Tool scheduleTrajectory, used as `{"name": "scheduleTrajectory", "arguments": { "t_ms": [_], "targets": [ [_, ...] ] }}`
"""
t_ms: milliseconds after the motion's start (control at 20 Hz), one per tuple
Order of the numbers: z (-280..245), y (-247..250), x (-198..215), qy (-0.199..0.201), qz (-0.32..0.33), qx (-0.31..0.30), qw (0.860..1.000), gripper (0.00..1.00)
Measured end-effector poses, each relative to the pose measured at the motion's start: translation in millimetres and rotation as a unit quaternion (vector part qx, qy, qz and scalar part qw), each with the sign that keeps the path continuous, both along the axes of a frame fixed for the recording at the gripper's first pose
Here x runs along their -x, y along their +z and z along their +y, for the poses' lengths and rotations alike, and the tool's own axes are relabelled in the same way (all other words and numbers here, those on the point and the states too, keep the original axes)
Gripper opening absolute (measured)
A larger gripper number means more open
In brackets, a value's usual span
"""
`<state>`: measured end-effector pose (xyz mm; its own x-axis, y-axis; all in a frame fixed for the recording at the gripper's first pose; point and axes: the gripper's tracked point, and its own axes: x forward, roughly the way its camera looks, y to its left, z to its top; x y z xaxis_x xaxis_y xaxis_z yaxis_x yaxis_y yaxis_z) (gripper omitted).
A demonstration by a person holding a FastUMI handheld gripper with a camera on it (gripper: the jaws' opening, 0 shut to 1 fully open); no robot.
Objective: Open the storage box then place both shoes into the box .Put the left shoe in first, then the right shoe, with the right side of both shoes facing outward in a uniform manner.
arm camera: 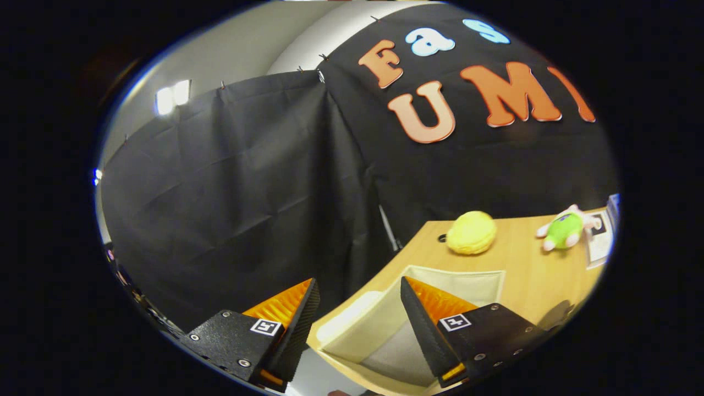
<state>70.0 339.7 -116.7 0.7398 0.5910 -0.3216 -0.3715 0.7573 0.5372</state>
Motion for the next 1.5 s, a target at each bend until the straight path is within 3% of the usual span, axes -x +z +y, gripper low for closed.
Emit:
{"name": "scheduleTrajectory", "arguments": {
  "t_ms": [300, 650, 900, 1350, 1500],
  "targets": [
    [-122.6, -43.1, 15.4, -0.087, 0.034, 0.075, 0.993, 0.93],
    [-223.7, -129.3, 44.8, -0.161, 0.131, 0.157, 0.966, 0.93],
    [-236.2, -178.2, 71.8, -0.159, 0.189, 0.148, 0.958, 0.89],
    [-254.4, -253.7, 86.4, -0.165, 0.249, 0.219, 0.929, 0.83],
    [-253.9, -267.4, 79.2, -0.176, 0.267, 0.216, 0.923, 0.7]
  ]
}}
